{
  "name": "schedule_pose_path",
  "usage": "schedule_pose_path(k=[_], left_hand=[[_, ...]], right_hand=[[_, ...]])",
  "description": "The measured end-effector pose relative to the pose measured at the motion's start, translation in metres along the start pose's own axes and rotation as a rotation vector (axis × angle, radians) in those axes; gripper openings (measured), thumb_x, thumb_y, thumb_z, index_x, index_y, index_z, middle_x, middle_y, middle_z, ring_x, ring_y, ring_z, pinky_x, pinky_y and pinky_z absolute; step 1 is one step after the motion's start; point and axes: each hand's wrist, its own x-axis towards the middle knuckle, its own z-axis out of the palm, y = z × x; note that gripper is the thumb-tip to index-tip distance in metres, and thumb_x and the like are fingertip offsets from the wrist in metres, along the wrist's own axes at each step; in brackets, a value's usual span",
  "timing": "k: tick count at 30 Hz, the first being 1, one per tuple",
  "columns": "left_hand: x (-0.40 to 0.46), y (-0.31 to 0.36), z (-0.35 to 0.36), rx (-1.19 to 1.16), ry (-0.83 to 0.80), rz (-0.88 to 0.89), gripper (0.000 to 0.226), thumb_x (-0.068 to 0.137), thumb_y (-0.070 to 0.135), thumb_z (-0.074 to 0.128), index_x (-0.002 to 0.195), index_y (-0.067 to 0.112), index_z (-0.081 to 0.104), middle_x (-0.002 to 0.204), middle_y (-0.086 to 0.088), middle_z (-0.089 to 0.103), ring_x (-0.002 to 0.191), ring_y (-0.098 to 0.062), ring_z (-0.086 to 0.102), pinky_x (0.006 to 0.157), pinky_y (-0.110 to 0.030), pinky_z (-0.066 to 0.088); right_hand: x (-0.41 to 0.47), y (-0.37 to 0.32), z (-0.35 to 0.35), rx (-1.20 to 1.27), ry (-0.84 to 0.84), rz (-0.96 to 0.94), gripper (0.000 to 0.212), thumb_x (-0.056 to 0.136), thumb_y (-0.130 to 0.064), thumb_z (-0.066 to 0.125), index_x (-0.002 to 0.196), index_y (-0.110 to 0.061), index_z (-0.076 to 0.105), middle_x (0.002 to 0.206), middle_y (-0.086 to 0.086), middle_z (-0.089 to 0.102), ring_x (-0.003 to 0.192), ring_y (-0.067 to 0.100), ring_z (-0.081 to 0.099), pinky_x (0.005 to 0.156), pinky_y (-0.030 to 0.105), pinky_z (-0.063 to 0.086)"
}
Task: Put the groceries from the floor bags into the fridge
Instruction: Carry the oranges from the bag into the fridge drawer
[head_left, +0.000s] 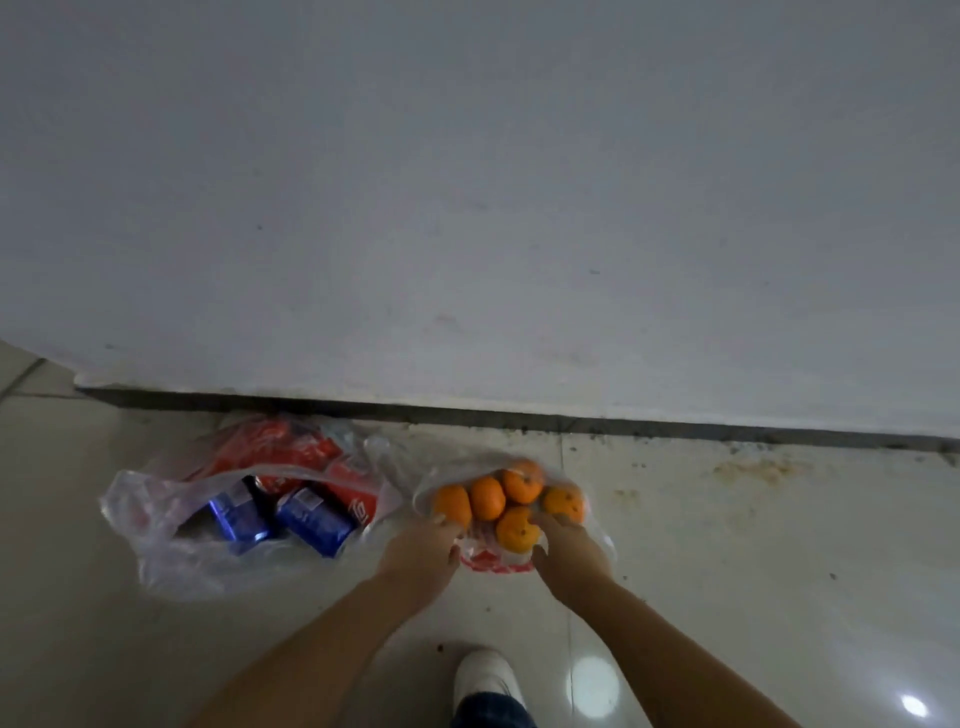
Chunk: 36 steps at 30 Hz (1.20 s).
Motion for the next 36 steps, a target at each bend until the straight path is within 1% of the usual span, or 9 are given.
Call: schedule_pose_path(k=[2, 5, 7, 11, 15, 19, 23, 30, 36], left_hand=[[0.046, -0.014, 0.02, 0.046, 0.011, 0.073, 0.052, 0.088, 0.041, 0.022, 0.11, 0.013, 0.06, 0.118, -0.008, 0.056, 0.112, -0.026, 0.052, 0.092, -0.034, 0.042], [0.099, -0.025, 0.04, 0.108, 0.02, 0.072, 0.032, 0.095, 0.032, 0.041, 0.114, 0.015, 0.06, 0.124, -0.005, 0.052, 0.113, -0.023, 0.05, 0.096, -0.038, 0.044], [0.123, -0.027, 0.049, 0.179, -0.009, 0.01, 0.033, 0.092, 0.036, 0.047, 0.118, 0.017, 0.056, 0.128, -0.004, 0.049, 0.118, -0.023, 0.048, 0.095, -0.043, 0.046], [0.137, -0.033, 0.061, 0.354, -0.118, -0.054, 0.054, 0.084, 0.032, 0.06, 0.132, 0.017, 0.04, 0.139, -0.007, 0.04, 0.129, -0.031, 0.039, 0.101, -0.048, 0.041], [0.128, -0.034, 0.064, 0.384, -0.108, -0.035, 0.056, 0.086, 0.019, 0.059, 0.136, 0.014, 0.035, 0.142, -0.013, 0.033, 0.13, -0.037, 0.035, 0.105, -0.049, 0.036], [0.091, -0.006, 0.02, 0.188, -0.056, -0.051, 0.073, 0.081, 0.039, 0.067, 0.141, 0.017, 0.031, 0.143, -0.01, 0.034, 0.129, -0.033, 0.037, 0.102, -0.046, 0.039], [0.024, 0.036, -0.045, 0.017, -0.01, -0.032, 0.071, 0.082, 0.04, 0.066, 0.139, 0.016, 0.032, 0.144, -0.009, 0.034, 0.129, -0.03, 0.038, 0.098, -0.041, 0.04], [-0.127, 0.124, -0.187, 0.045, 0.063, 0.059, 0.066, 0.082, 0.037, 0.065, 0.136, 0.014, 0.035, 0.141, -0.006, 0.033, 0.128, -0.026, 0.035, 0.091, -0.034, 0.041], [-0.244, 0.177, -0.285, 0.054, 0.167, 0.169, 0.069, 0.08, 0.04, 0.067, 0.135, 0.012, 0.037, 0.137, -0.007, 0.033, 0.125, -0.026, 0.037, 0.094, -0.038, 0.045]], right_hand=[[0.04, 0.01, 0.029, 0.029, 0.02, 0.009, 0.036, 0.094, -0.03, 0.044, 0.13, -0.029, 0.047, 0.133, 0.004, 0.048, 0.116, 0.026, 0.051, 0.093, 0.039, 0.047], [0.082, 0.021, 0.065, 0.017, 0.052, 0.007, 0.038, 0.093, -0.034, 0.046, 0.13, -0.026, 0.047, 0.136, 0.003, 0.042, 0.123, 0.025, 0.043, 0.099, 0.04, 0.043], [0.098, 0.026, 0.084, -0.057, 0.105, -0.017, 0.039, 0.092, -0.039, 0.048, 0.129, -0.027, 0.047, 0.138, 0.001, 0.038, 0.123, 0.023, 0.041, 0.097, 0.038, 0.046], [0.104, 0.029, 0.11, -0.155, 0.14, -0.01, 0.055, 0.091, -0.042, 0.054, 0.14, -0.027, 0.035, 0.144, 0.003, 0.029, 0.126, 0.026, 0.04, 0.093, 0.037, 0.05], [0.098, 0.031, 0.105, -0.141, 0.078, -0.004, 0.06, 0.091, -0.036, 0.054, 0.144, -0.026, 0.026, 0.149, 0.005, 0.023, 0.132, 0.032, 0.034, 0.101, 0.042, 0.044], [0.065, 0.018, 0.059, -0.094, 0.068, 0.061, 0.064, 0.085, -0.032, 0.062, 0.14, -0.021, 0.031, 0.139, 0.01, 0.034, 0.124, 0.034, 0.041, 0.095, 0.042, 0.044], [-0.006, -0.013, -0.012, -0.071, 0.071, 0.053, 0.067, 0.083, -0.035, 0.065, 0.139, -0.023, 0.03, 0.142, 0.009, 0.031, 0.127, 0.036, 0.037, 0.092, 0.043, 0.046], [-0.158, -0.07, -0.148, -0.028, 0.129, 0.011, 0.068, 0.082, -0.035, 0.063, 0.14, -0.027, 0.027, 0.142, 0.005, 0.033, 0.124, 0.031, 0.038, 0.088, 0.039, 0.048], [-0.284, -0.113, -0.248, -0.007, 0.262, -0.029, 0.071, 0.081, -0.034, 0.063, 0.142, -0.027, 0.027, 0.143, 0.002, 0.034, 0.125, 0.03, 0.038, 0.089, 0.039, 0.046]])
